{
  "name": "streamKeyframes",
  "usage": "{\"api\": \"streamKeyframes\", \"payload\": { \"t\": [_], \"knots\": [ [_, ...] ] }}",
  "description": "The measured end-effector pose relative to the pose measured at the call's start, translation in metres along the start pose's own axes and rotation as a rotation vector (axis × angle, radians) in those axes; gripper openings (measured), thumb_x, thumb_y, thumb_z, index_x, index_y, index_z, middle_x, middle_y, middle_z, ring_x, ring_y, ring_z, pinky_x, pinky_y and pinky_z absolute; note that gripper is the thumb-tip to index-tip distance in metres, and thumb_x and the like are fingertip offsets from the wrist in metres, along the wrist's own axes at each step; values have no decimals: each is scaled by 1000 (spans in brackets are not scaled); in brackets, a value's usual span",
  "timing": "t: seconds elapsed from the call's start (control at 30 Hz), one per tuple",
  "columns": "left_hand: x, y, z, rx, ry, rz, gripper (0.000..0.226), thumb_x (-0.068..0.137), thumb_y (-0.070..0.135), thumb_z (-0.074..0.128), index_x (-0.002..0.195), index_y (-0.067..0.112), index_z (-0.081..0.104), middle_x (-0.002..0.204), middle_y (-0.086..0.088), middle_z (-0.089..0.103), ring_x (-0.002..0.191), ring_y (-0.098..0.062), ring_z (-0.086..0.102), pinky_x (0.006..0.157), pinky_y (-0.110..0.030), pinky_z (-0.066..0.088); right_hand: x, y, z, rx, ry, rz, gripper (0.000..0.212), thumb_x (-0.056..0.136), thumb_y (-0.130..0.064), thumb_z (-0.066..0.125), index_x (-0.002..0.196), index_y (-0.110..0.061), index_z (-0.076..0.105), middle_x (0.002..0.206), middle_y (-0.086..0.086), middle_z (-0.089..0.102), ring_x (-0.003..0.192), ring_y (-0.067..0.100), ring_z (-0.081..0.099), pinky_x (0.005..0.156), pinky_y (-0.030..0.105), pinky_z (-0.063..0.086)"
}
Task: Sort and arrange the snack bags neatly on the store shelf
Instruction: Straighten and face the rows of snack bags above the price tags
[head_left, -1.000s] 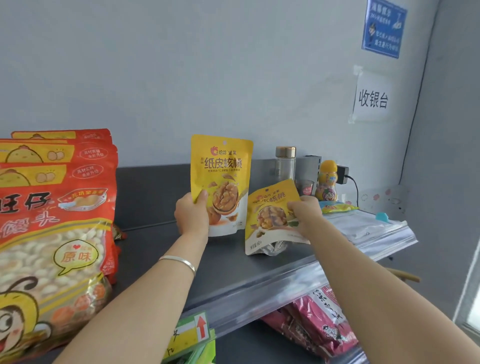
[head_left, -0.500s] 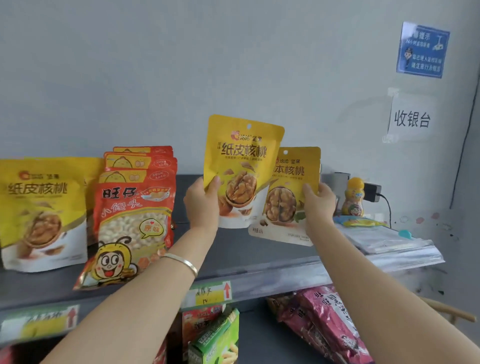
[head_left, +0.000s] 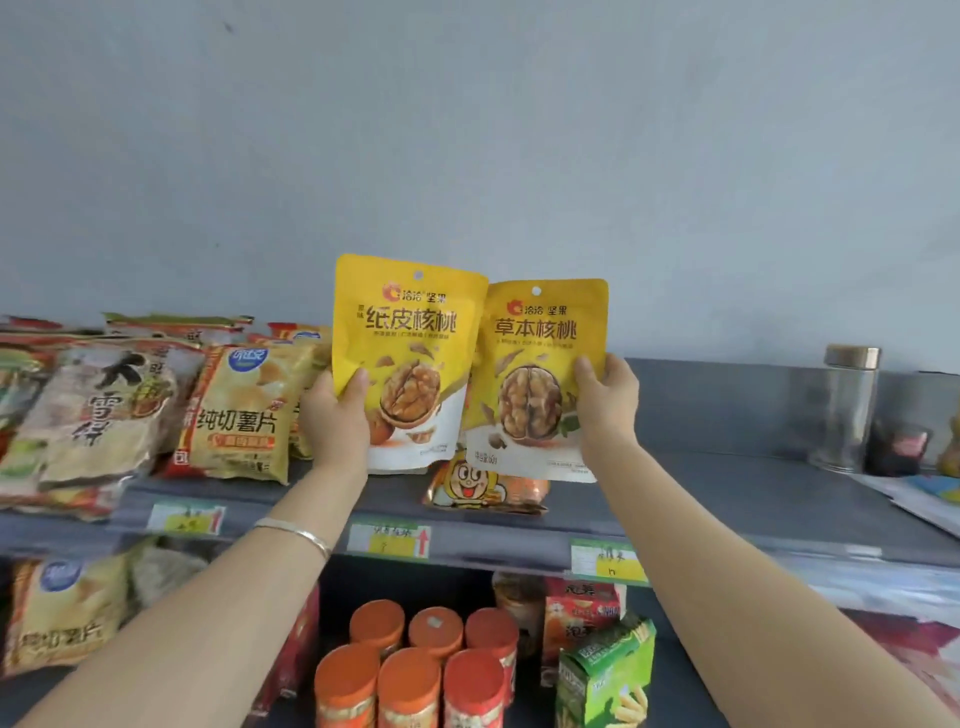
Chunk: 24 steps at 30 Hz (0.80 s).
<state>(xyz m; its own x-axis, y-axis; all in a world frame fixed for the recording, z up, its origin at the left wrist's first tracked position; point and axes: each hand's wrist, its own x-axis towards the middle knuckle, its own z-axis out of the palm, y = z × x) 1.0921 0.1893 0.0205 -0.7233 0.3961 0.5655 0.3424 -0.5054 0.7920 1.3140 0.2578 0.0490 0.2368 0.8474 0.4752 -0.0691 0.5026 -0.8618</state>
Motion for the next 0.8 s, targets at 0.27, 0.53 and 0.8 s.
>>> {"api": "streamKeyframes", "payload": {
  "t": [0.27,0.53,0.8],
  "knots": [
    [58,-55,-47,111,32,-81,17,96,17,50,101,5,61,102,-14,64,90,-26,56,81,-39,44,-23,11,83,-97,62,-19,15,99,-27,43,91,-22,54,80,-6,57,71,16,53,70,36,45],
    [74,-102,-27,90,-176,-269,25,99,17,43,114,4,57,111,-15,61,102,-32,57,89,-41,45,-26,24,99,-127,80,23,27,97,-31,48,113,-12,57,104,7,64,88,26,59,78,45,54],
    [72,-98,-13,-90,-403,-397,30,103,27,32,127,11,41,121,-8,51,109,-24,48,96,-38,39,-51,28,129,-132,-35,-52,11,101,-26,43,100,-18,52,94,6,59,79,23,53,75,47,52]
  ]
}}
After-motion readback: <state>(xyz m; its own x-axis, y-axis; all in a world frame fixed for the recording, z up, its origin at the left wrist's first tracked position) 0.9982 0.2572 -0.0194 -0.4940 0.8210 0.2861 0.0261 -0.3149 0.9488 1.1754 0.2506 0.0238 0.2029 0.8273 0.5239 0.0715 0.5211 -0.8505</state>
